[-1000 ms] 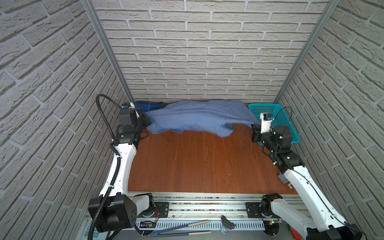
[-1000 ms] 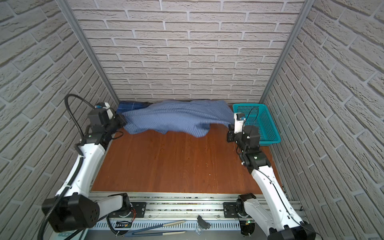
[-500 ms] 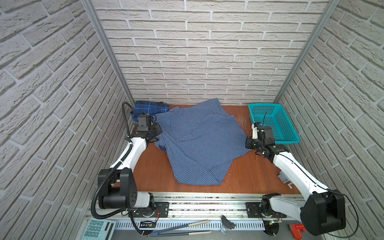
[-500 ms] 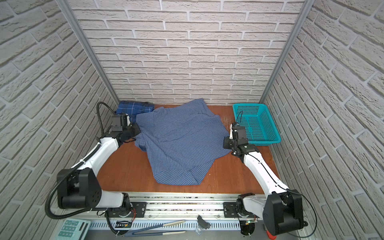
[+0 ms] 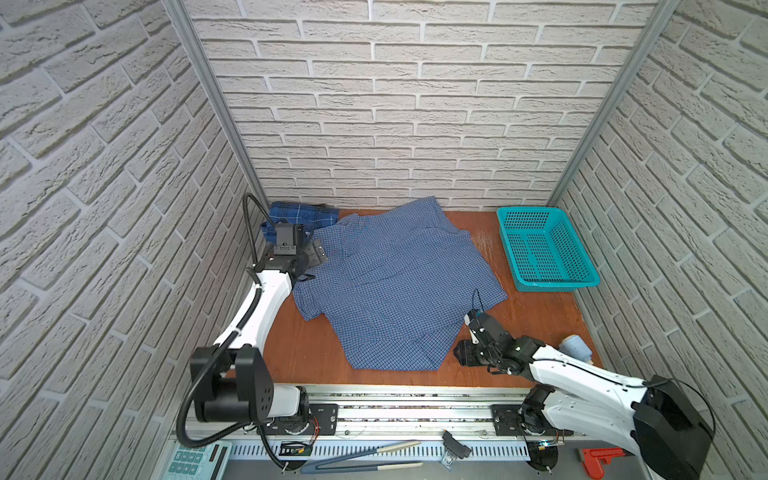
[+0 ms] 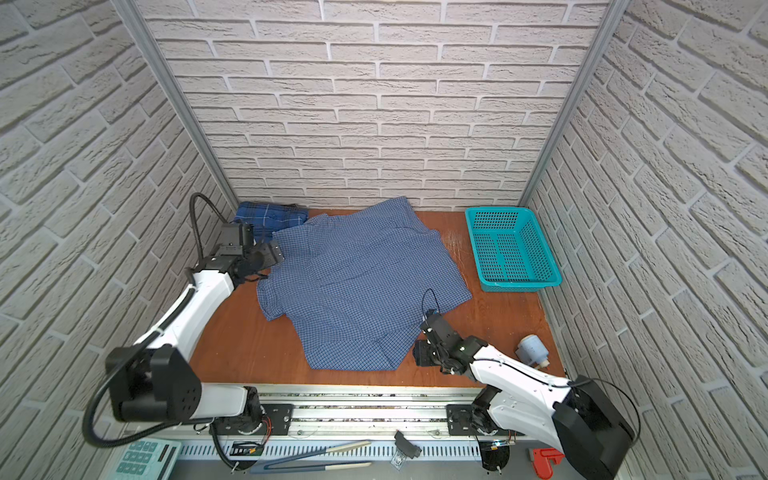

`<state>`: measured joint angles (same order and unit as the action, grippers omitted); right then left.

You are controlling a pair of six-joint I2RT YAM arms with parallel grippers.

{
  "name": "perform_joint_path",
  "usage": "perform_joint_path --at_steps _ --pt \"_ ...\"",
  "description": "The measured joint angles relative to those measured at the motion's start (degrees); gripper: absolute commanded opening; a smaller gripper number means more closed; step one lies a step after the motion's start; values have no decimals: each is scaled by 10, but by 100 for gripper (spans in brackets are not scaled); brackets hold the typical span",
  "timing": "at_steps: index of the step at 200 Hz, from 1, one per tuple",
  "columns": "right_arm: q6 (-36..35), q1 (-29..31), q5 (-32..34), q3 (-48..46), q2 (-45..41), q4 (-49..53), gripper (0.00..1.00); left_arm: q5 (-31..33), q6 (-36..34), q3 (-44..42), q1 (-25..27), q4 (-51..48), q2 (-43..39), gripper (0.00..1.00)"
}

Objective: Fold and stack the long sleeve shirts

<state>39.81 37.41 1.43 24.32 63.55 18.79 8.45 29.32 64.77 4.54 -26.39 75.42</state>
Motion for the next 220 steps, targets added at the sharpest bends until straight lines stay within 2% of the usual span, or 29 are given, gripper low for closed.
perform_joint_path --at_steps 19,37,57,75,92,126,156,220 --pt "21 2 20 37 65 -20 52 -20 -13 -7 69 0 -58 98" --pt "39 10 39 45 89 -37 52 -52 -11 -40 138 16 -83 98" --pt "57 17 59 47 99 -41 48 -66 -4 -93 211 35 -72 98" --pt "74 20 88 63 122 -36 40 -86 6 -125 250 57 -34 98" --pt "87 23 110 75 142 -39 34 -99 17 -141 255 96 11 98" --pt "99 24 116 100 178 -49 6 -116 22 -123 254 179 139 93" --pt "126 38 119 113 167 -16 6 -116 23 -95 255 212 253 93" --pt "164 61 166 243 12 257 6 -110 35 -90 241 268 278 92"
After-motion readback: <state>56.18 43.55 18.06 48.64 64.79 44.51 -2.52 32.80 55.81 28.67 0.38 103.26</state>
